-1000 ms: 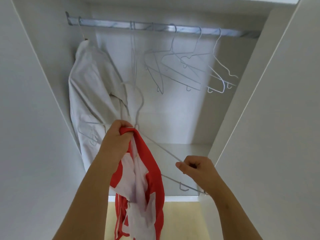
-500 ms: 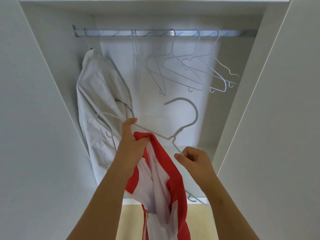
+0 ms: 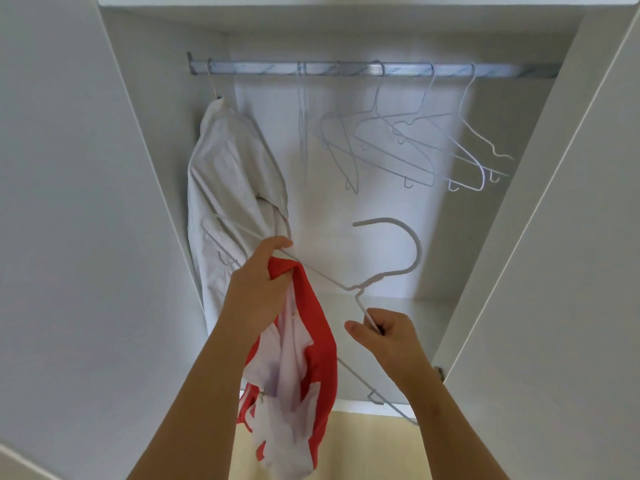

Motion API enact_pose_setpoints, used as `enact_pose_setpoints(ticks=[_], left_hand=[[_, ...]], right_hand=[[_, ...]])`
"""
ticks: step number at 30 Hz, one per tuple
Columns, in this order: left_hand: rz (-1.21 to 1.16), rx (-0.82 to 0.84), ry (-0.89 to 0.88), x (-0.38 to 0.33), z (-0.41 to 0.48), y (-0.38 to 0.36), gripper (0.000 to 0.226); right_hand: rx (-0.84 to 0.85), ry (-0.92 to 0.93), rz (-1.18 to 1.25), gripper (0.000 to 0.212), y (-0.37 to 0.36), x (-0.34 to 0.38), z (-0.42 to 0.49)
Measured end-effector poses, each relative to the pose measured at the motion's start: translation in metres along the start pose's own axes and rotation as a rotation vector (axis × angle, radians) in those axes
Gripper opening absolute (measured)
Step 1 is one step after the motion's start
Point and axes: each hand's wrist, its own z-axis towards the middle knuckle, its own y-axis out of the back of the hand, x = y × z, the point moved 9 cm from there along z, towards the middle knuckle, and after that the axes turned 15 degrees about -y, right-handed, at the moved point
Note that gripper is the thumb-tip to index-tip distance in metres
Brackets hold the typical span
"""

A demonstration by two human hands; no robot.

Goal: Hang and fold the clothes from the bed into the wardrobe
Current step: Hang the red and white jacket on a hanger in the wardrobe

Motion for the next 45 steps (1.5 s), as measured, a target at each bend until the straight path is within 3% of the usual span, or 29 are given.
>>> enact_pose_setpoints(ticks=[7,10,13,17,19,23,26,28,31,35,38,45], left_hand=[[0.1,0.059,-0.053,0.0,-0.006,-0.012,0.035],[0.033,0.002,0.024,0.01,-0.007,-0.013,0.037],[-0.064,-0.243,0.176,0.029,-0.009,0.011,0.057],[-0.219,-0.546,0.492,0.066,-0.021,0.037,0.033],[-0.263,-0.597,0.579,0.078,-0.025,0.043,0.011],[-0.312,-0.641,0.669,0.09,-0.031,0.054,0.025],[-0.284,-0.627,0.673,0.091,-0.03,0.056,0.011],[-0.24,-0.632,0.61,0.091,-0.027,0.059,0.015],[-0.01,-0.548,0.428,0.077,-0.018,0.065,0.015],[0.323,-0.234,0.092,0.033,-0.001,0.032,0.01],[0.298,-0.025,-0.044,0.016,-0.002,-0.008,0.012],[0.173,0.235,-0.239,-0.022,-0.009,-0.057,0.015]], right_hand=[[0.088,0.0,0.089,0.008,-0.005,0.019,0.003],[-0.055,-0.037,0.124,0.019,0.009,0.015,0.007],[-0.166,-0.107,0.126,0.025,0.022,0.001,0.009],[-0.237,-0.16,0.219,0.032,0.032,-0.011,0.009],[-0.308,-0.205,0.316,0.04,0.044,-0.018,0.01],[-0.319,-0.218,0.323,0.045,0.059,-0.018,0.014],[-0.274,-0.229,0.264,0.042,0.056,-0.017,0.016],[-0.282,-0.244,0.223,0.043,0.056,-0.019,0.016],[-0.304,-0.242,0.14,0.046,0.056,-0.02,0.014],[-0.248,-0.252,0.038,0.045,0.043,-0.015,0.016],[-0.273,-0.26,-0.036,0.043,0.033,-0.013,0.016],[-0.289,-0.242,0.11,0.046,0.012,-0.012,0.011]])
